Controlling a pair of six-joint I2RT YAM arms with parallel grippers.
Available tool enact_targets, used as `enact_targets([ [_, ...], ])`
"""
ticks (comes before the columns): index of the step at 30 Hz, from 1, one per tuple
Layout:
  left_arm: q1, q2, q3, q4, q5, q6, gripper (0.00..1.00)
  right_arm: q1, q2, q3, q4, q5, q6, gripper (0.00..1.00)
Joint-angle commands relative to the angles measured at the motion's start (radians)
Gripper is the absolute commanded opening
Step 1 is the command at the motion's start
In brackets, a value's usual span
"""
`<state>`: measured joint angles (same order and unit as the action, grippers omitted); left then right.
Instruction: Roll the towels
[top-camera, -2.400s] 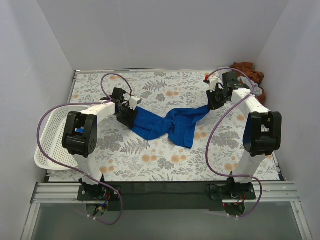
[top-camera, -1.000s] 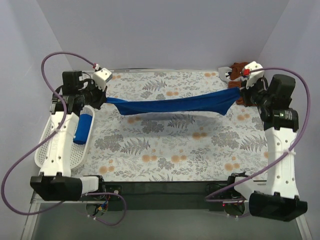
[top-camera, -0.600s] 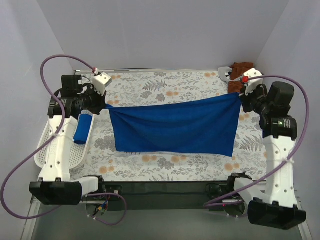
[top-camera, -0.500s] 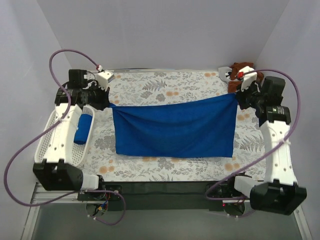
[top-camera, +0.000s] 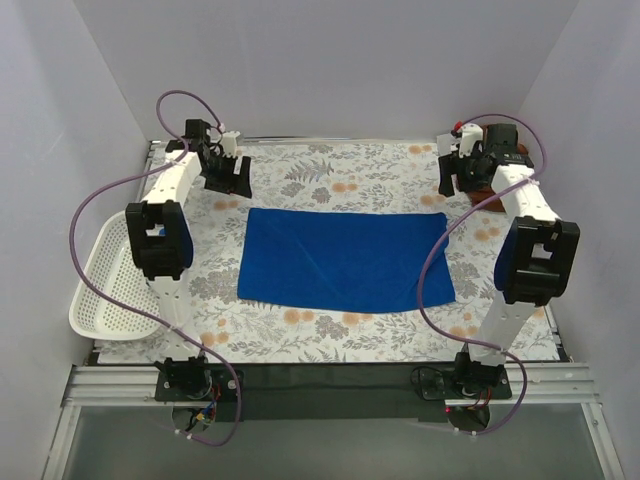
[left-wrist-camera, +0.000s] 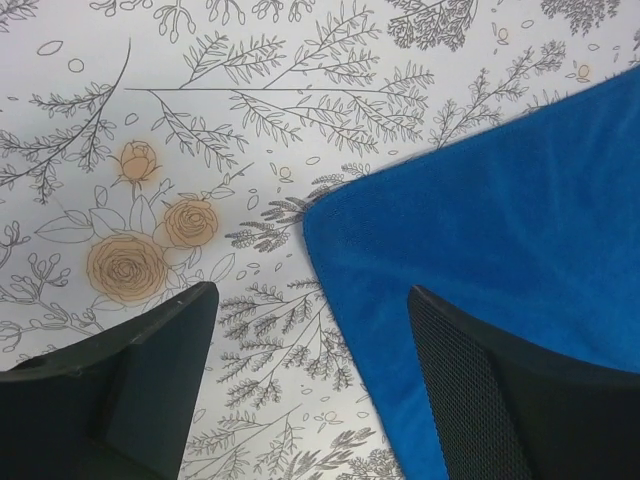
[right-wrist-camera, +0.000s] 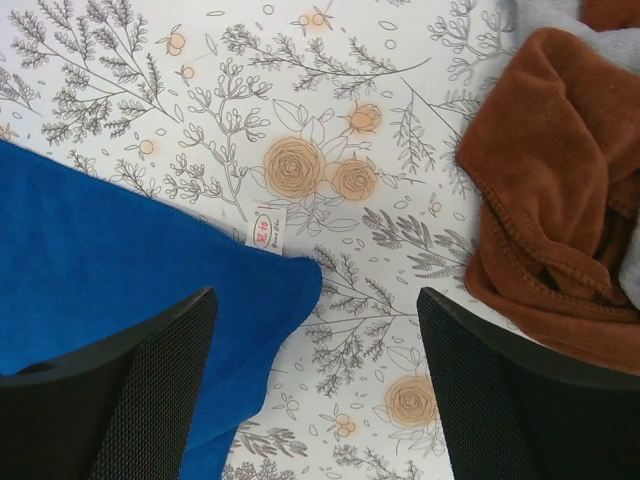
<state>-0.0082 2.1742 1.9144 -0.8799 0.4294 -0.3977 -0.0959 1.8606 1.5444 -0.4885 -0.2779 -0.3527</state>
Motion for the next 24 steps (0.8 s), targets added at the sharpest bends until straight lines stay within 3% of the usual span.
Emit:
enact_targets([
  [1,0.007,-0.109,0.017,0.019,0.009,-0.003,0.71,-0.002,-0.066,0.059,-0.007,0.06,0.002,0.74],
  [5,0.007,-0.276,-0.193,0.117,0.054,0.12,0.54,-0.001,-0.127,-0.006,-0.077,0.019,-0.046,0.68],
  [10,0.007,-0.369,-0.363,0.085,0.077,0.246,0.29,0.002,-0.222,-0.111,-0.199,-0.043,-0.103,0.47],
  [12,0.005,-0.405,-0.431,0.053,0.103,0.308,0.26,0.007,-0.262,-0.174,-0.257,-0.049,-0.146,0.41],
  [17,-0.039,-0.453,-0.555,-0.011,0.088,0.391,0.27,0.039,-0.327,-0.311,-0.372,-0.035,-0.21,0.39],
  [24,-0.114,-0.514,-0.727,0.018,0.039,0.431,0.25,0.123,-0.345,-0.51,-0.357,0.028,-0.232,0.34],
])
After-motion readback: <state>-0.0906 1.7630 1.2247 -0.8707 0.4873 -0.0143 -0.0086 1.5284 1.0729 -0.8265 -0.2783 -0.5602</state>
